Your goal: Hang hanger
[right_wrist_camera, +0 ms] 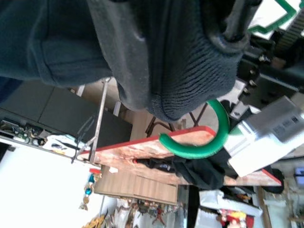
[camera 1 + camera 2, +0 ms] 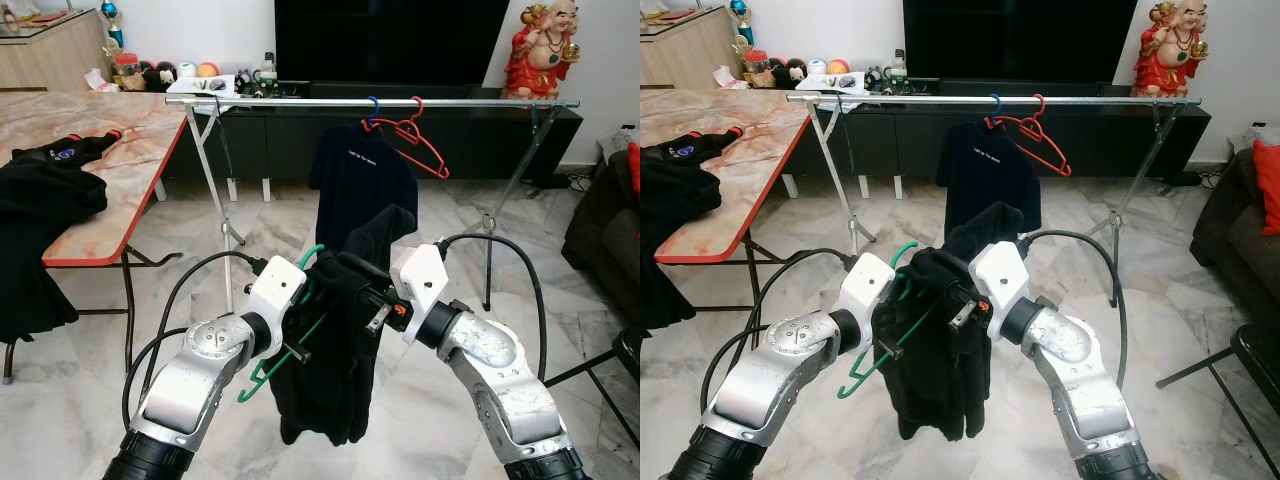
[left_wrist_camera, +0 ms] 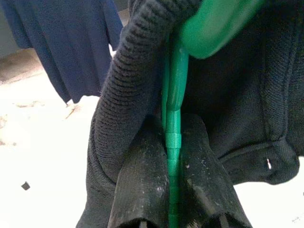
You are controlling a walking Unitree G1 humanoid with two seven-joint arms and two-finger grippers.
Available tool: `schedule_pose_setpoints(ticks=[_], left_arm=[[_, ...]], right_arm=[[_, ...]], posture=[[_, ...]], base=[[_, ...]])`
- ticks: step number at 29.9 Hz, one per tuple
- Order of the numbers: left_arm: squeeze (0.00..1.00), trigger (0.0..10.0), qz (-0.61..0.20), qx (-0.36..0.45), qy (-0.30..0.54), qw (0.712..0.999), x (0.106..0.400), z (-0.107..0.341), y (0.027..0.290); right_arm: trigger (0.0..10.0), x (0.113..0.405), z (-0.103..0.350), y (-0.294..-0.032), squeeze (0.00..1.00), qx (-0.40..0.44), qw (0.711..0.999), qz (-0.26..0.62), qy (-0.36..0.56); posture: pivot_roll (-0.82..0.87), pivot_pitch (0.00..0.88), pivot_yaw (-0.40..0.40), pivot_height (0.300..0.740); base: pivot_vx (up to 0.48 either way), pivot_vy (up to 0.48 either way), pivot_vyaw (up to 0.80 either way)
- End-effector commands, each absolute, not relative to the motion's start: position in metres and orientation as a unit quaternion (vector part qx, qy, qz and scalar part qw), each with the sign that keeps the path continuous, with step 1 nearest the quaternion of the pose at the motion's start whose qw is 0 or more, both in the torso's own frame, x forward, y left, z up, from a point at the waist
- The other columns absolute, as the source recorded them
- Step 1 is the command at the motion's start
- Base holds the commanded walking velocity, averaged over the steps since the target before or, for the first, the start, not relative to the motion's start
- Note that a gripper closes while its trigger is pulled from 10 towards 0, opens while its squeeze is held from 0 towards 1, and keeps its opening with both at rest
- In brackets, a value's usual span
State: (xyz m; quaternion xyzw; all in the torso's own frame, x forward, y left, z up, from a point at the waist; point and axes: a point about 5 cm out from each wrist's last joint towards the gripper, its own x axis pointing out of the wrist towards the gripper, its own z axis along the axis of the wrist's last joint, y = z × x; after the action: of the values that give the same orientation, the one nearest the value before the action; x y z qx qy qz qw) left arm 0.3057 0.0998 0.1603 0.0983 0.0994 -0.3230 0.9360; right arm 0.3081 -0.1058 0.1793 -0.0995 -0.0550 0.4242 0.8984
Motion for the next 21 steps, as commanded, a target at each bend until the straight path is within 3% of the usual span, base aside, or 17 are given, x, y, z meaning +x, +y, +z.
schedule_pose_setpoints(ticks=[1, 21], left_arm=[[0.00, 10.0, -0.317, 0.093, 0.065, 0.942, 0.308, 0.175, 0.101], [0.00, 10.0, -0.289, 0.092, 0.066, 0.951, 0.313, 0.173, 0.110]], right_arm=[[10.0, 0.308, 0.179, -0.107, 1.00, -0.117, 0.896, 0.427, -0.046], [10.0, 0.277, 0.149, -0.119, 1.00, -0.184, 0.853, 0.486, 0.046]], posture=[[0.08, 0.027, 0.002, 0.740], [0.06, 0.024, -0.003, 0.740]], base=[[0.000, 0.000, 0.00], [0.000, 0.000, 0.00]])
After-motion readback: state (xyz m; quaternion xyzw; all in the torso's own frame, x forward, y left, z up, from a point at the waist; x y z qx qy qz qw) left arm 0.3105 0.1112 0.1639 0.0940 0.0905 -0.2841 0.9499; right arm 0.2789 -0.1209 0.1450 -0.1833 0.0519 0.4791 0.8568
